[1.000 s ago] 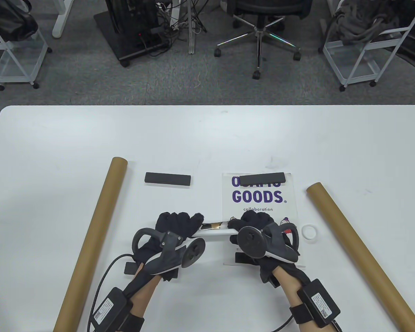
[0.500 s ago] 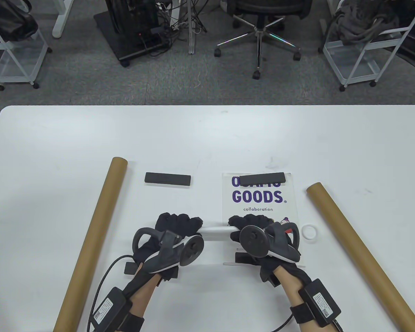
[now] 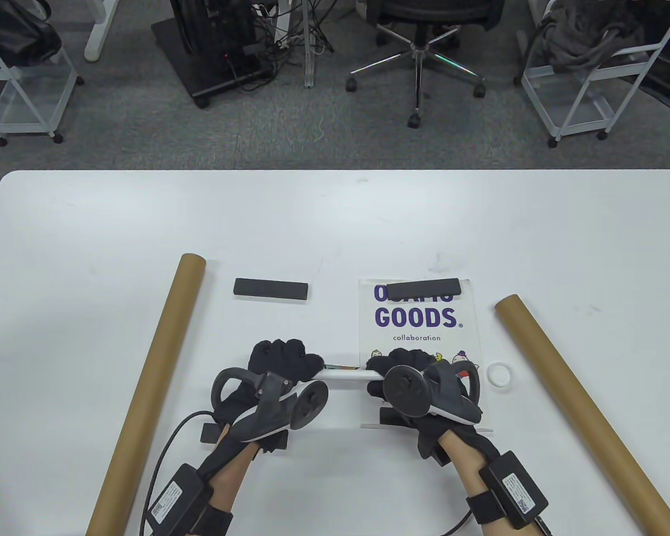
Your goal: Roll up posters and store in mailing tubes
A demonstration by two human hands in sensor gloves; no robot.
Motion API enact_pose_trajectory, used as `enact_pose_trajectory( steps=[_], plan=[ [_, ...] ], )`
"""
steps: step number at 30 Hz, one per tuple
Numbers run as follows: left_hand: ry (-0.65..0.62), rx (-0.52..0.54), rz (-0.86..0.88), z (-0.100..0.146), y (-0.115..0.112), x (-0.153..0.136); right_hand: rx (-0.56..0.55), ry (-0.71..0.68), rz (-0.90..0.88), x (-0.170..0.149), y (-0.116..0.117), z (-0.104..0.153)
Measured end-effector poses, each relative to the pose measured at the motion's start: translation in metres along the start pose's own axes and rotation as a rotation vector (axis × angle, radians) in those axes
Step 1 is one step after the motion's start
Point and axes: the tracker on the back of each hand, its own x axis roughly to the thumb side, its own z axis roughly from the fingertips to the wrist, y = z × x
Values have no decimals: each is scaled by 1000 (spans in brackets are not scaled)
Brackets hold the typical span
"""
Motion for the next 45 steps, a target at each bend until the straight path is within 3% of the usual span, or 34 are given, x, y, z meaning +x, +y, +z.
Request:
enact_pose_trajectory(
  steps=[21, 26, 30, 34, 45],
  plan=[
    [-18, -61, 53, -1, -3, -1, 29, 18, -17, -4, -1, -2],
    [-20, -78, 98, -2, -4, -2, 90, -1, -45, -3, 3, -2],
    [-4, -31, 101, -1, 0, -3, 152, -10, -40, -1, 3, -2],
    [-35, -19, -14, 0, 2, -3, 146, -23, 14, 5, 3, -1],
    [-15, -10, 16, 0, 0, 0, 53, 14, -17, 1, 2, -1]
  ],
)
